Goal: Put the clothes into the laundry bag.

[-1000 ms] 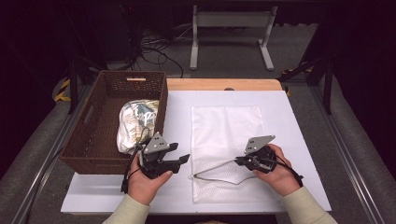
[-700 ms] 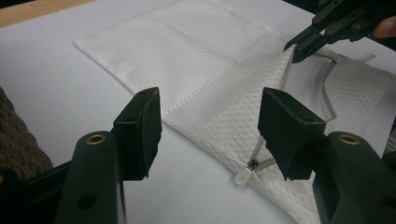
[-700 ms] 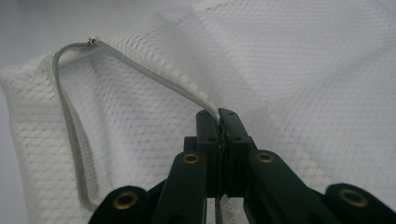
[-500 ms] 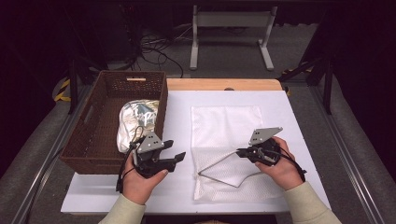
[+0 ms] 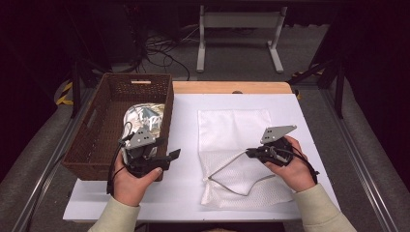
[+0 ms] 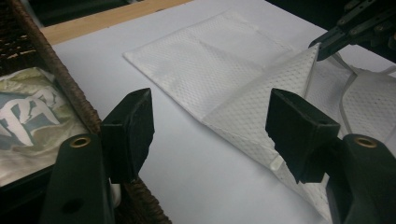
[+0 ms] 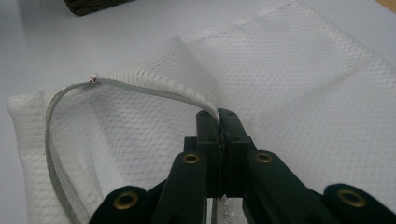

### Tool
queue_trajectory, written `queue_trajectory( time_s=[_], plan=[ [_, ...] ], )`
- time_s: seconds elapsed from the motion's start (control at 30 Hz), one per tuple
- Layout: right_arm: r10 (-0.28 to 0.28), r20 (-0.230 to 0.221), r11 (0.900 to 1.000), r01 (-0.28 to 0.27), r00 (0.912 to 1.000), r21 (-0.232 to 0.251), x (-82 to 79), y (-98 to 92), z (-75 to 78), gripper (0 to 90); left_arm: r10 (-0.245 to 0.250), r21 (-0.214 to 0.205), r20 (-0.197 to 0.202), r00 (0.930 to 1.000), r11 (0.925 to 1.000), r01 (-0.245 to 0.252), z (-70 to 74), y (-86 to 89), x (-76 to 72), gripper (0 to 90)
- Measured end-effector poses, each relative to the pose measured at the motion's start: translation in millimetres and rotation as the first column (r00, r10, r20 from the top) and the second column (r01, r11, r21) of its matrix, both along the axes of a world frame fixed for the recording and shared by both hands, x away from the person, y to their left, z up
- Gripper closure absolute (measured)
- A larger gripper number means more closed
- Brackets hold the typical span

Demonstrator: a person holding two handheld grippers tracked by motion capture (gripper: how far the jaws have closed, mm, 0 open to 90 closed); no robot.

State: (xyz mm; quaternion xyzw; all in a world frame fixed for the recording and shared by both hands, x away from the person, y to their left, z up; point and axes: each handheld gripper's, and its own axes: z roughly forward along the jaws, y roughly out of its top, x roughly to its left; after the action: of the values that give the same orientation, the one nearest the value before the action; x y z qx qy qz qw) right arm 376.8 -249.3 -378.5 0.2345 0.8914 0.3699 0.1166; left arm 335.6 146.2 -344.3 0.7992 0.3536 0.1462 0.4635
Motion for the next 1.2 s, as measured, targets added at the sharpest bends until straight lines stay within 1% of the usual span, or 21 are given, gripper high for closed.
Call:
queue_trajectory(
  time_s=[0.1, 0.17, 0.27, 0.37, 0.4, 0.43, 0.47, 0.53, 0.57, 0.6, 0.63, 0.67, 0.73, 0.8, 0.83, 0.87, 0.9, 0.97, 1.1, 1.17, 1.2],
  plan=[
    [-0.005, -0.006, 1.0000, 0.005, 1.0000, 0.004, 0.5, -1.4, 0.2, 88.5, 0.006, 0.012, 0.000, 1.0000, 0.9999, -0.006, 4.4, 3.3, 3.5, 32.4],
    [-0.008, -0.006, 0.9999, 0.008, 1.0000, 0.009, 0.8, -3.0, 0.8, 88.5, 0.018, 0.010, -0.011, 0.9998, 0.9998, -0.018, 9.8, 7.3, 7.8, 32.1],
    [-0.010, -0.004, 0.9999, 0.010, 0.9999, 0.012, 0.8, -4.0, 1.9, 88.5, 0.022, 0.026, -0.007, 0.9997, 0.9994, -0.022, 13.8, 10.4, 11.9, 31.4],
    [-0.012, -0.002, 0.9998, 0.012, 0.9999, 0.016, 0.7, -5.2, 3.1, 88.6, 0.028, 0.039, -0.013, 0.9995, 0.9989, -0.027, 15.9, 11.9, 14.4, 29.7],
    [-0.014, -0.004, 0.9998, 0.014, 0.9999, 0.017, 0.7, -5.5, 3.3, 88.6, 0.027, 0.050, -0.019, 0.9995, 0.9984, -0.026, 17.7, 13.5, 16.9, 28.9],
    [-0.014, -0.004, 0.9998, 0.014, 0.9999, 0.017, 0.7, -5.5, 3.3, 88.6, 0.027, 0.050, -0.019, 0.9995, 0.9984, -0.026, 17.7, 13.5, 16.9, 28.7],
    [-0.017, -0.002, 0.9997, 0.017, 0.9999, 0.019, 1.3, -6.2, 3.3, 88.6, 0.029, 0.061, -0.020, 0.9994, 0.9977, -0.028, 19.3, 15.0, 18.5, 28.4],
    [-0.017, -0.002, 0.9997, 0.017, 0.9999, 0.018, 1.4, -6.3, 3.3, 88.6, 0.043, 0.068, -0.023, 0.9988, 0.9968, -0.041, 22.4, 17.8, 20.9, 28.3],
    [-0.016, -0.003, 0.9997, 0.016, 0.9999, 0.019, 1.4, -6.4, 3.3, 88.6, 0.042, 0.077, -0.017, 0.9990, 0.9963, -0.040, 24.2, 19.9, 23.0, 28.2],
    [-0.016, -0.004, 0.9997, 0.016, 0.9999, 0.020, 1.4, -6.6, 3.3, 88.6, 0.048, 0.074, -0.021, 0.9986, 0.9962, -0.046, 25.6, 21.2, 24.3, 27.9],
    [-0.017, -0.006, 0.9996, 0.017, 0.9998, 0.021, 1.4, -6.8, 3.3, 88.5, 0.049, 0.081, -0.018, 0.9986, 0.9956, -0.048, 26.7, 22.6, 25.8, 27.8],
    [-0.016, -0.007, 0.9997, 0.016, 0.9999, 0.021, 1.4, -6.8, 3.2, 88.6, 0.058, 0.086, -0.029, 0.9979, 0.9947, -0.056, 28.6, 24.7, 29.1, 27.6],
    [-0.015, -0.006, 0.9997, 0.015, 0.9999, 0.020, 1.4, -6.8, 3.1, 88.6, 0.059, 0.093, -0.026, 0.9979, 0.9941, -0.056, 29.0, 25.5, 30.7, 27.3],
    [-0.014, -0.009, 0.9997, 0.014, 0.9999, 0.019, 1.1, -6.5, 2.5, 88.6, 0.067, 0.108, -0.038, 0.9971, 0.9922, -0.062, 29.2, 28.0, 35.8, 26.8],
    [-0.015, -0.010, 0.9997, 0.015, 0.9998, 0.018, 1.0, -6.5, 2.3, 88.6, 0.067, 0.108, -0.038, 0.9971, 0.9922, -0.062, 29.2, 28.0, 35.8, 26.7],
    [-0.016, -0.010, 0.9997, 0.016, 0.9998, 0.018, 1.0, -6.6, 2.1, 88.5, 0.070, 0.105, -0.057, 0.9959, 0.9924, -0.064, 28.4, 29.7, 39.7, 26.4],
    [-0.017, -0.009, 0.9997, 0.017, 0.9998, 0.019, 1.0, -6.7, 1.9, 88.5, 0.072, 0.108, -0.062, 0.9955, 0.9920, -0.065, 28.1, 31.1, 41.9, 26.3],
    [-0.018, -0.008, 0.9997, 0.018, 0.9998, 0.018, 0.8, -6.5, 1.8, 88.5, 0.081, 0.118, -0.066, 0.9945, 0.9903, -0.073, 27.6, 33.4, 46.2, 25.9],
    [-0.020, -0.009, 0.9996, 0.020, 0.9998, 0.018, 0.6, -6.7, 1.5, 88.5, 0.091, 0.116, -0.080, 0.9926, 0.9899, -0.081, 26.4, 36.3, 51.2, 25.0],
    [-0.020, -0.008, 0.9997, 0.020, 0.9998, 0.015, 0.3, -7.0, 1.2, 88.5, 0.101, 0.131, -0.074, 0.9922, 0.9872, -0.090, 25.8, 37.8, 53.9, 24.1],
    [-0.021, -0.006, 0.9997, 0.021, 0.9998, 0.013, 0.2, -7.0, 1.1, 88.5, 0.102, 0.131, -0.080, 0.9916, 0.9872, -0.091, 25.1, 38.2, 55.2, 24.0]
  ],
)
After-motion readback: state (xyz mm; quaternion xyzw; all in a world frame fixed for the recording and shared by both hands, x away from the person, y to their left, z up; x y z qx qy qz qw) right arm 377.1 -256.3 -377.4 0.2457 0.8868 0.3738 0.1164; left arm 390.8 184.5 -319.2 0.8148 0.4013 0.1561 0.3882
